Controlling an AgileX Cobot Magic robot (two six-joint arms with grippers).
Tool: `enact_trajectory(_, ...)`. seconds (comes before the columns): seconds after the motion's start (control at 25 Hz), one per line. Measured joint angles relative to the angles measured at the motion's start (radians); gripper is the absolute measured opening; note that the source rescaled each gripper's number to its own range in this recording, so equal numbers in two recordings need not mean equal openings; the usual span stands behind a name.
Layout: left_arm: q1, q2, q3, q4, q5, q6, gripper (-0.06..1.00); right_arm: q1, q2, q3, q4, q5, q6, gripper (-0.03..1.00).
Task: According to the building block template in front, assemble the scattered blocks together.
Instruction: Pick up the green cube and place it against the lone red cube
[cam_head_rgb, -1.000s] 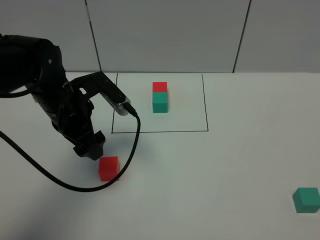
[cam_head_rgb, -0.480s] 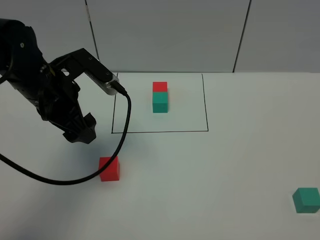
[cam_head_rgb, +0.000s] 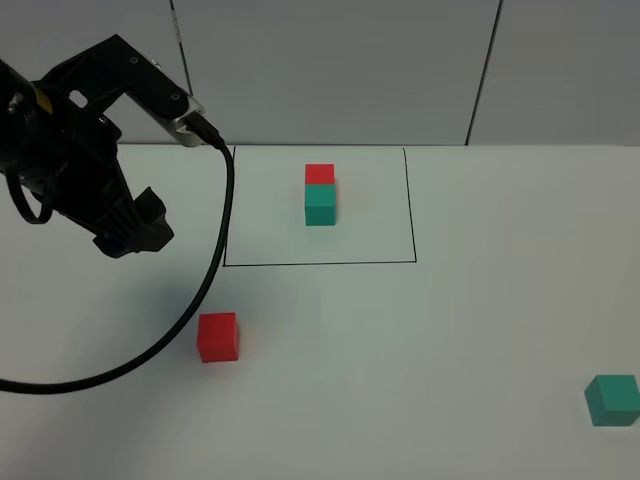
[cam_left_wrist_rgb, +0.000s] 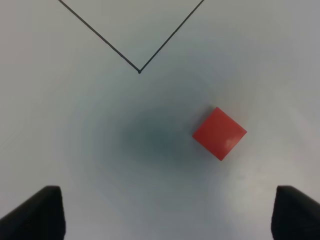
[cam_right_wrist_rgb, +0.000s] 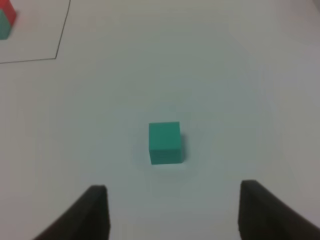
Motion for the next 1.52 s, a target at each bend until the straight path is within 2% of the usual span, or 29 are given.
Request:
enact_trajectory(0.2, 0.000, -0.055, 0.117, 0.071, -0.091, -0.005, 0.84, 0.000, 0.000, 0.000, 0.000, 0.000, 0.000, 0.39)
enact_trajectory(0.32, 0.000, -0.099, 0.193, 0.117, -0.173, -0.046, 0.84, 0.000, 0.000, 0.000, 0.000, 0.000, 0.000, 0.39)
enact_trajectory(0.44, 0.000, -0.151, 0.258, 0.124, -0.235, -0.081, 0.84, 0.000, 0.000, 0.000, 0.000, 0.000, 0.000, 0.39)
enact_trajectory(0.88, 0.000, -0.386, 0.497, 0.153, -0.348, -0.125, 0.84, 0.000, 0.000, 0.000, 0.000, 0.000, 0.000, 0.39)
enact_trajectory(1.52, 0.000, -0.731, 0.721, 0.164, -0.336, -0.202, 0.84, 0.000, 0.000, 0.000, 0.000, 0.000, 0.000, 0.39)
